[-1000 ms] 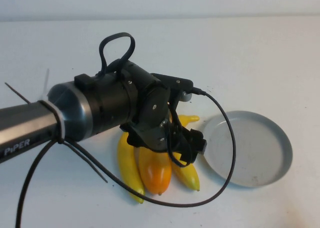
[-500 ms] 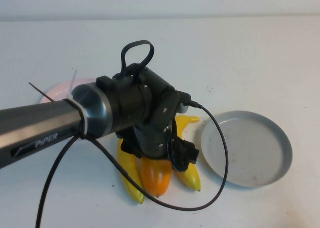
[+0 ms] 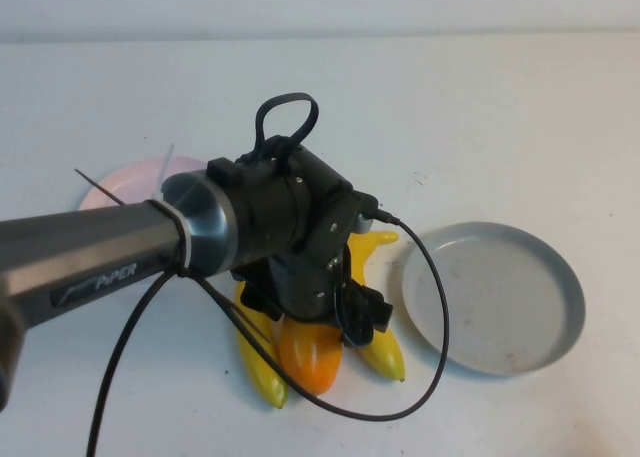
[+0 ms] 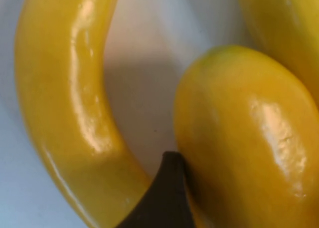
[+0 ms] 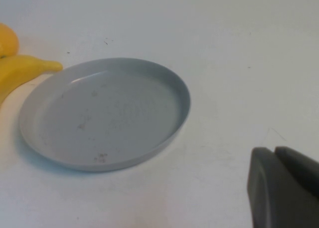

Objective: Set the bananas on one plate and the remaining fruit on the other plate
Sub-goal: Put one type of fruit in the left plate

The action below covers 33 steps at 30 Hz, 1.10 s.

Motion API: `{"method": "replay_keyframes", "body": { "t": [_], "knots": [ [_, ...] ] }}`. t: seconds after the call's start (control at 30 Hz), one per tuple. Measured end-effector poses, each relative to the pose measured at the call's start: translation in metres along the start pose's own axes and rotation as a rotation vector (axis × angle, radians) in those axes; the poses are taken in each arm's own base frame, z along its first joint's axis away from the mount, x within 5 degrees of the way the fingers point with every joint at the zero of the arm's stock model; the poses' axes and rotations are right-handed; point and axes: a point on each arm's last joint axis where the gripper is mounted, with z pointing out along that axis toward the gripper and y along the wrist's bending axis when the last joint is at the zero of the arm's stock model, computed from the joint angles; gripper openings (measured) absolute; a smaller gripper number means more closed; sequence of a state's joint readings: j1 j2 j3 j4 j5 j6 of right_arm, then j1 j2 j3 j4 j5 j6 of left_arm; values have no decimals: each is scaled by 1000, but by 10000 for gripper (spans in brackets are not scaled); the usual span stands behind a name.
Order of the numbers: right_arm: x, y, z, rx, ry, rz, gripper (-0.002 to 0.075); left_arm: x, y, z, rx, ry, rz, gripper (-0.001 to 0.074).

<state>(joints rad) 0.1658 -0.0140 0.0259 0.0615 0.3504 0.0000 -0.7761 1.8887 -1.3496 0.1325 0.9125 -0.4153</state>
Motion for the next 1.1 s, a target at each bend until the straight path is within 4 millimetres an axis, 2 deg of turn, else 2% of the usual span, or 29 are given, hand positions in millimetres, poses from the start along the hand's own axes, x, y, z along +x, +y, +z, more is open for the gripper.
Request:
{"method": "replay_keyframes", "body": {
  "t": [0.2,0.4,0.5,0.63,0.7,0.77,0.8,0.87,0.97,1.1],
  "knots": [
    [0,0,0,0,0,0,-17,-1,0,0,2,-5,0,470],
    [0,0,0,0,0,0,-17,-2,0,-3,0,-7,0,470],
    [0,0,0,0,0,0,-17,-9,1,-20,9,-48,16,470],
    [0,0,0,0,0,0,-17,-25,11,-58,29,-169,42,470],
    [0,0,0,0,0,0,-17,-33,30,-66,11,-198,20,470],
    [0,0,0,0,0,0,-17,-39,59,-65,-30,-203,-27,470],
    [0,0,0,0,0,0,-17,-41,69,-63,-48,-198,-42,470],
    [0,0,0,0,0,0,-17,-45,105,-57,-100,-192,-111,470],
    [0,0,0,0,0,0,-17,-47,147,-46,-152,-178,-192,470],
    [0,0,0,0,0,0,-17,-45,189,-30,-214,-145,-262,470]
  ]
}}
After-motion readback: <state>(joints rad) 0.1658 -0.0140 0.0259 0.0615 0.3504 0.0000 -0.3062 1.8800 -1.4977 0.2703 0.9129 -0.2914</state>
